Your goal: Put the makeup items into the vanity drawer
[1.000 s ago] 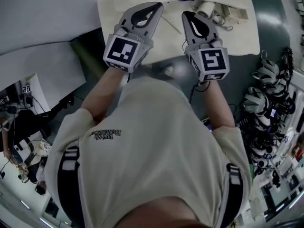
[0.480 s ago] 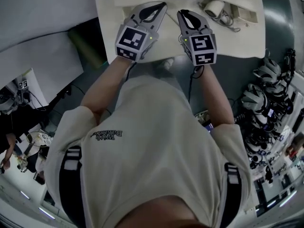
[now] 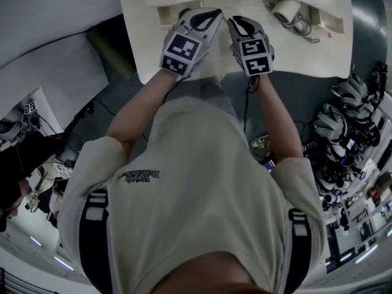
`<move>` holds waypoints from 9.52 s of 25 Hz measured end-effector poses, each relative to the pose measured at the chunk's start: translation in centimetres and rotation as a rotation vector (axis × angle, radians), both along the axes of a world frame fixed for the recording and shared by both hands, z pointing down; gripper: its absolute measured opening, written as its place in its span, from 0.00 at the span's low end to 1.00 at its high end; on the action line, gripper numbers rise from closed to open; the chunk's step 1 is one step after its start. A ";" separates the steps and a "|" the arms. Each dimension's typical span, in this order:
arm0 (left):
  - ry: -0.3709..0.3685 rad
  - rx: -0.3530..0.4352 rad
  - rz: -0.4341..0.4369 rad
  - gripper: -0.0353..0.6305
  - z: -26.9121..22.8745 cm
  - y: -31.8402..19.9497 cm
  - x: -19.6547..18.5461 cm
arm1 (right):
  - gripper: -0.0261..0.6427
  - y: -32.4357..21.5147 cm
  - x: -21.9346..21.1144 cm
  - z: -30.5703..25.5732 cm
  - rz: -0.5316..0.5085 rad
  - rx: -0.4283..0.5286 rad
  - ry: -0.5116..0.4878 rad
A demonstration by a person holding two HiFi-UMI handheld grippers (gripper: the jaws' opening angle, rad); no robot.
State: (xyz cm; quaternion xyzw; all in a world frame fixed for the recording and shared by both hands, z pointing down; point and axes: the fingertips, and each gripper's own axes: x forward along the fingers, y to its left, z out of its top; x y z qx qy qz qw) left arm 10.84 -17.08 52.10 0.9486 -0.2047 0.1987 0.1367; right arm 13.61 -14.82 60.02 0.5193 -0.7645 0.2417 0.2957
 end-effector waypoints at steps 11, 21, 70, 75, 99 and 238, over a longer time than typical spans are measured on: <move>-0.040 -0.052 0.007 0.07 3.2 -0.1 -0.3 | 0.12 1.7 -0.3 6.4 -0.058 -0.138 0.086; -0.045 -0.061 0.003 0.07 3.9 -0.4 -0.6 | 0.11 1.5 -0.1 7.2 -0.090 -0.143 0.148; 0.346 0.460 0.074 0.07 -29.3 7.1 -2.8 | 0.08 9.4 0.2 -36.0 0.188 0.725 -0.007; 0.356 0.546 0.091 0.07 -30.4 9.4 -2.6 | 0.08 11.7 0.4 -36.9 0.212 0.766 -0.020; 0.336 0.488 0.083 0.07 -29.7 13.0 -3.8 | 0.08 15.4 -0.4 -35.8 0.235 0.754 -0.047; 0.383 0.470 0.173 0.07 -29.9 11.5 -2.8 | 0.05 13.3 0.0 -38.0 0.185 0.886 -0.121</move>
